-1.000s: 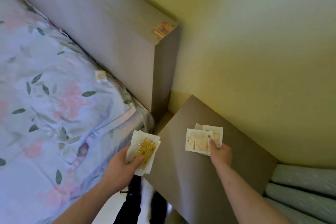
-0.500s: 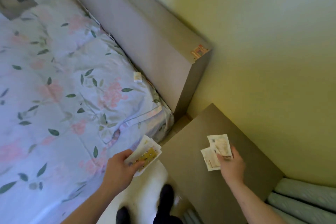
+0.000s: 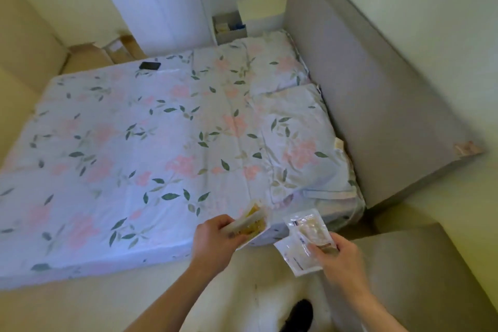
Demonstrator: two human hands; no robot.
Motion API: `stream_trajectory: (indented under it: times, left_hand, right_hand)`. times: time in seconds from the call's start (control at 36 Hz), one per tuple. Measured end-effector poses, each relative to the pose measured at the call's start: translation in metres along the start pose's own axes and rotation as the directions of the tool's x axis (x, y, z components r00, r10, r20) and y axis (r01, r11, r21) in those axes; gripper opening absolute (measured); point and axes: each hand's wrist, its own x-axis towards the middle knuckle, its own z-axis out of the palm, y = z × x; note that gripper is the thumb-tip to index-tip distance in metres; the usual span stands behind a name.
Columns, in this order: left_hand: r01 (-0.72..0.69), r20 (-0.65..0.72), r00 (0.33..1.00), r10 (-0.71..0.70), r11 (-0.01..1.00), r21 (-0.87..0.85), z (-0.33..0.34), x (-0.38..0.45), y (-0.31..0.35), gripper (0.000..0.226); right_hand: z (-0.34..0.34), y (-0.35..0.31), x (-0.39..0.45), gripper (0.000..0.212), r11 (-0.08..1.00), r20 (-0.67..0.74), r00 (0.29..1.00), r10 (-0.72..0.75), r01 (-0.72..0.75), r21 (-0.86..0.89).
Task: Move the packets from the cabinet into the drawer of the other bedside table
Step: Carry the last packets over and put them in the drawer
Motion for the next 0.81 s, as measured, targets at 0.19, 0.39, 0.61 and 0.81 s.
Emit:
stream_trajectory:
  times: [0.19, 0.39, 0.61, 0.81]
  left_hand:
    - [-0.013, -0.154, 0.988, 0.006, 0.999, -0.048, -0.138, -0.02, -0.091, 0.029]
    - [0.061, -0.322, 0.942, -0.092, 0.993, -0.104, -0.279, -0.042, -0.205, 0.026]
    - [0.078, -0.477, 0.863, -0.167, 0.977, -0.2, -0.402, -0.055, -0.291, 0.03]
    - [0.165, -0.595, 0.743, -0.306, 0.946, -0.28, -0.49, -0.051, -0.354, 0.026]
  right_hand:
    - [0.135, -0.09, -0.032, 0.014, 0.967, 0.172, 0.969, -0.176, 0.203, -0.154]
    - [0.279, -0.155, -0.072, 0.015, 0.902, 0.292, 0.906, -0.305, 0.374, -0.217]
    - [0.424, -0.23, -0.105, 0.015, 0.86, 0.476, 0.815, -0.331, 0.469, -0.204]
    - [0.554, -0.29, -0.104, 0.018, 0.789, 0.65, 0.678, -0.343, 0.584, -0.193]
